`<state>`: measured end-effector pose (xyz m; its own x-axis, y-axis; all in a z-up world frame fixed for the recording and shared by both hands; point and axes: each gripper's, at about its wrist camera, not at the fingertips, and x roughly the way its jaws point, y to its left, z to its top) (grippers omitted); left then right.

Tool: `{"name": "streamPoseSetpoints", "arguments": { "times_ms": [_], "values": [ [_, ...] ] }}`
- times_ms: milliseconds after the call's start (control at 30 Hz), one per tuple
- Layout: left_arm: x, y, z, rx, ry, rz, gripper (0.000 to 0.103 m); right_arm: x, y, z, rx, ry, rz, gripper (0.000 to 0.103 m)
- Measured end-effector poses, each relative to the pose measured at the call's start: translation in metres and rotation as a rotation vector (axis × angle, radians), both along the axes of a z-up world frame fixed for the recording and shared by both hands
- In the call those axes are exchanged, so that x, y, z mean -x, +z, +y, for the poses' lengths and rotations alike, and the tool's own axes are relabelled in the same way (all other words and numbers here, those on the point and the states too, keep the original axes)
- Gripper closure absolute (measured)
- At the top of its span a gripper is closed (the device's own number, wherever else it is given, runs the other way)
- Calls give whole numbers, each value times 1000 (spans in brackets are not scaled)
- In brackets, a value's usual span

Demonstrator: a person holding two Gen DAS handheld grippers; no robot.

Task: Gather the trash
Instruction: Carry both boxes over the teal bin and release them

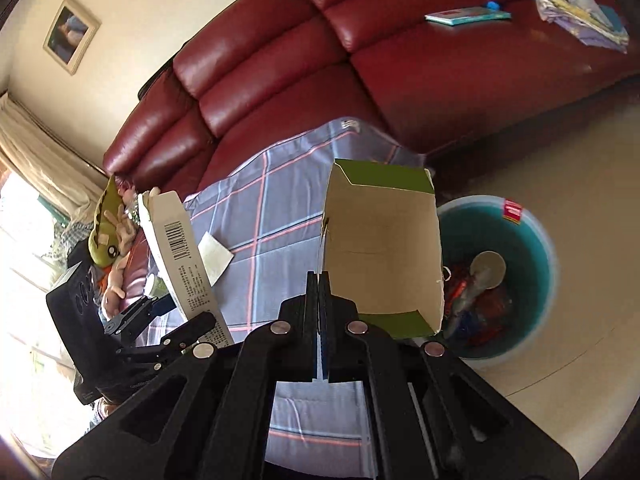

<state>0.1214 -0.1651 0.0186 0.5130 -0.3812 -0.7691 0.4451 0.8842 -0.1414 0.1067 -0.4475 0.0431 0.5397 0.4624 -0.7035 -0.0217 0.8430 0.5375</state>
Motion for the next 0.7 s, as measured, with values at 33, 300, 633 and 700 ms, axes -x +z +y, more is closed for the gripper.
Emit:
{"name": "streamPoseSetpoints", "arguments": {
  "times_ms": [33,300,633,700],
  "values": [
    [0,1,-10,-2,-17,-2,31,3,0,-11,-3,-18,-2,102],
    [-8,0,-70,8,-105,0,31,18,-7,-67,13,-105,10,102],
    [-24,-32,-137,-13,-201,60,31,14,-45,-105,7,-156,83,102],
    [-29,-40,-149,-21,-216,75,31,13,-52,-110,0,-164,96,102]
  ]
}}
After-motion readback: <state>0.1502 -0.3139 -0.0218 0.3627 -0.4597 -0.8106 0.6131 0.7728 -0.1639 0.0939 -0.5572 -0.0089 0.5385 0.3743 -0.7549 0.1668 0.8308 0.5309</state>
